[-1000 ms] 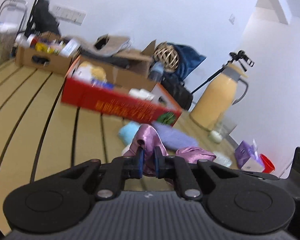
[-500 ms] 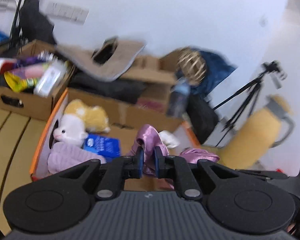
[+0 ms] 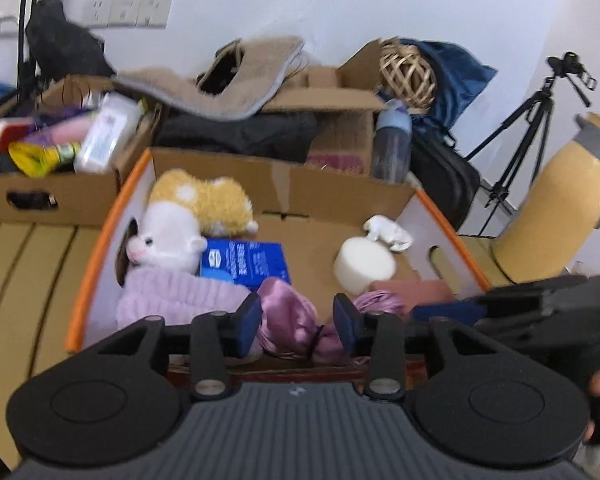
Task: Organize soft objects
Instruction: 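Move both grippers back over the table toward the white wedge and plastic bag, then grasp the small white foam wedge with the left gripper while the right grasps the clear plastic bag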
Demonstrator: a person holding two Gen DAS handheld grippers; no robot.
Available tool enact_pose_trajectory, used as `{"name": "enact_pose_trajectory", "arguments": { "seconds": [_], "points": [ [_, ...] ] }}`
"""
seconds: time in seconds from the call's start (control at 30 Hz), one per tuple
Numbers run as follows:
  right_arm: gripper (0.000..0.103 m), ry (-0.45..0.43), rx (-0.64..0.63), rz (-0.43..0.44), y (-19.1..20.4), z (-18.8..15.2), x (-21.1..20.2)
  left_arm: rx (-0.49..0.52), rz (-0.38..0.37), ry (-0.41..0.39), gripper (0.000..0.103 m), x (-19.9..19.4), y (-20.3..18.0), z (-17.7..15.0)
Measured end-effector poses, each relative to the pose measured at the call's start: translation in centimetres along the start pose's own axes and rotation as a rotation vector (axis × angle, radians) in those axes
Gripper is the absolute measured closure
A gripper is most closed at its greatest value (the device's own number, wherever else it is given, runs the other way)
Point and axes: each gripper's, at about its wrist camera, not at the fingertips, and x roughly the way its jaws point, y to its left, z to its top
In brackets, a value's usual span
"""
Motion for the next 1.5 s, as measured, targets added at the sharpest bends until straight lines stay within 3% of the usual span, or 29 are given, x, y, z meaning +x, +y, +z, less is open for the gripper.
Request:
{"name": "enact_pose_trajectory", "arguments": {
  "seconds": [0.17,0.4,0.5,0.67,0.87,0.97,1.03,1.13,1.33,1.5],
  "points": [
    [0.059,-0.124,0.002,-0.038,0.6,0.3,-8.3,0.035,0.013,-0.069,0.062,-6.0,-1.4,1.0],
    [0.054,-0.304,-0.041,-0.087,3.5,-2.1,-20.5,0.098,0.035,-0.193,0.048,-16.8,-3.6,0.0],
    [0.049,-0.360,-0.060,-0.111,5.1,-5.2,-24.0,0.129,0.057,-0.249,0.036,-20.9,-4.7,-2.3],
    [0.045,-0.456,-0.074,-0.115,7.8,-14.0,-27.6,0.190,0.079,-0.359,0.022,-27.4,-6.4,-10.4],
    [0.037,-0.575,-0.024,-0.169,10.4,-27.0,-29.5,0.174,0.089,-0.380,0.016,-32.2,-6.9,-21.2],
    [0.034,-0.559,0.008,-0.234,11.5,-32.7,-28.8,0.183,0.134,-0.369,0.010,-33.5,-7.0,-25.9],
    [0.033,-0.511,0.058,-0.230,11.6,-35.5,-28.2,0.170,0.117,-0.316,0.010,-33.7,-6.6,-27.8],
    [0.033,-0.443,0.056,-0.240,11.8,-37.2,-27.4,0.189,0.151,-0.294,0.010,-33.6,-6.5,-28.5],
    [0.033,-0.476,0.058,-0.262,11.9,-37.3,-27.4,0.182,0.130,-0.324,0.010,-33.4,-6.5,-28.4],
    [0.033,-0.466,0.083,-0.313,9.6,-36.0,-25.3,0.151,0.125,-0.251,0.012,-29.2,-6.4,-27.2]
  ]
}}
